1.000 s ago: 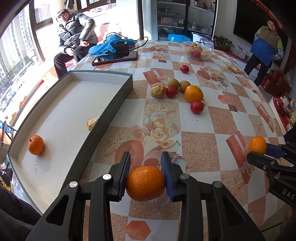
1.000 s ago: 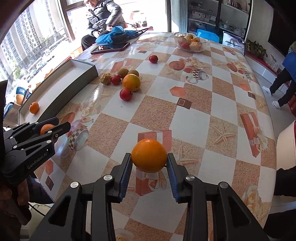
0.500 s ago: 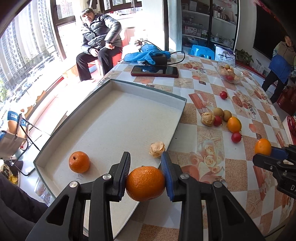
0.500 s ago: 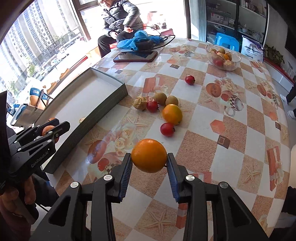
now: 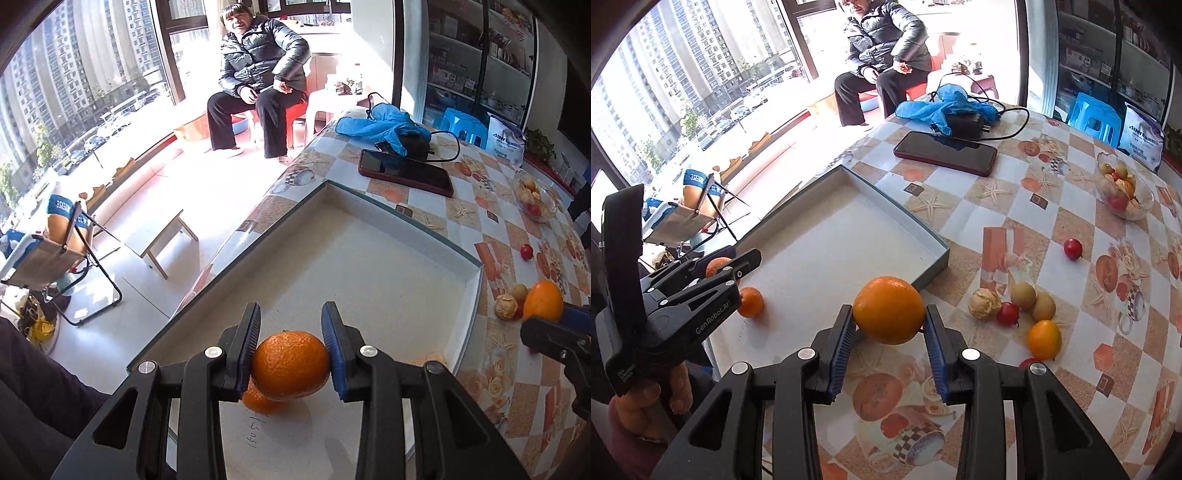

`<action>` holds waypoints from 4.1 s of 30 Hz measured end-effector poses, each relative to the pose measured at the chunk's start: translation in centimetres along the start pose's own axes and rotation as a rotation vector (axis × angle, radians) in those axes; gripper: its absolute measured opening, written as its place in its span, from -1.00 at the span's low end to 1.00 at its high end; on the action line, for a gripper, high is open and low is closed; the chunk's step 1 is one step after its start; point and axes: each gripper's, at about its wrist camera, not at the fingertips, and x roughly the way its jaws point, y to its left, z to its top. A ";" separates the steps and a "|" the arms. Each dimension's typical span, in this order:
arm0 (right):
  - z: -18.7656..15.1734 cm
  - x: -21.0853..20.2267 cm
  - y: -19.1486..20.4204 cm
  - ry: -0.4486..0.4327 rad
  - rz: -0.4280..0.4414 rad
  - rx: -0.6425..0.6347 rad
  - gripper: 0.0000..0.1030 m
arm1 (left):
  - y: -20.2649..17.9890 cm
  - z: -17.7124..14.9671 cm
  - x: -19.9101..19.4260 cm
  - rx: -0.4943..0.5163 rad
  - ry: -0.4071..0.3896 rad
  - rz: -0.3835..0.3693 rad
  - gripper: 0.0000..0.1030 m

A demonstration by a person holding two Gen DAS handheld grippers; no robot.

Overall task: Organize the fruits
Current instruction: 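Open the left gripper over the white tray while the right gripper drops its orange there, then move both grippers back from the tray toward the fruits on the table, then grasp a wrinkled dried fruit with the left gripper, then grasp a small red fruit with the right gripper while the left gripper holds the dried fruit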

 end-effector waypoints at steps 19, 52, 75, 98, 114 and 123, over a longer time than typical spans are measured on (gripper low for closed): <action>0.9 6.1 3.6 0.042 -0.029 -0.124 0.76 | 0.8 -2.3 2.1 -0.015 -0.037 0.076 0.58; -18.9 -4.4 -17.8 -0.091 -0.433 0.288 1.00 | -20.0 -4.3 1.0 0.342 -0.006 -0.246 0.43; -18.8 -4.3 -17.9 -0.093 -0.432 0.288 1.00 | -19.7 -9.3 -0.8 0.334 -0.063 -0.229 -0.44; -18.9 -4.3 -17.9 -0.093 -0.432 0.287 1.00 | -17.7 -10.6 -1.0 0.212 -0.092 -0.269 -0.12; -18.1 -4.0 -17.7 -0.043 -0.434 0.302 1.00 | -17.7 -10.5 -1.0 0.208 -0.078 -0.263 -0.12; -11.7 1.0 -13.0 0.021 -0.324 0.215 1.00 | -14.4 -10.0 -0.4 0.188 -0.051 -0.281 -0.14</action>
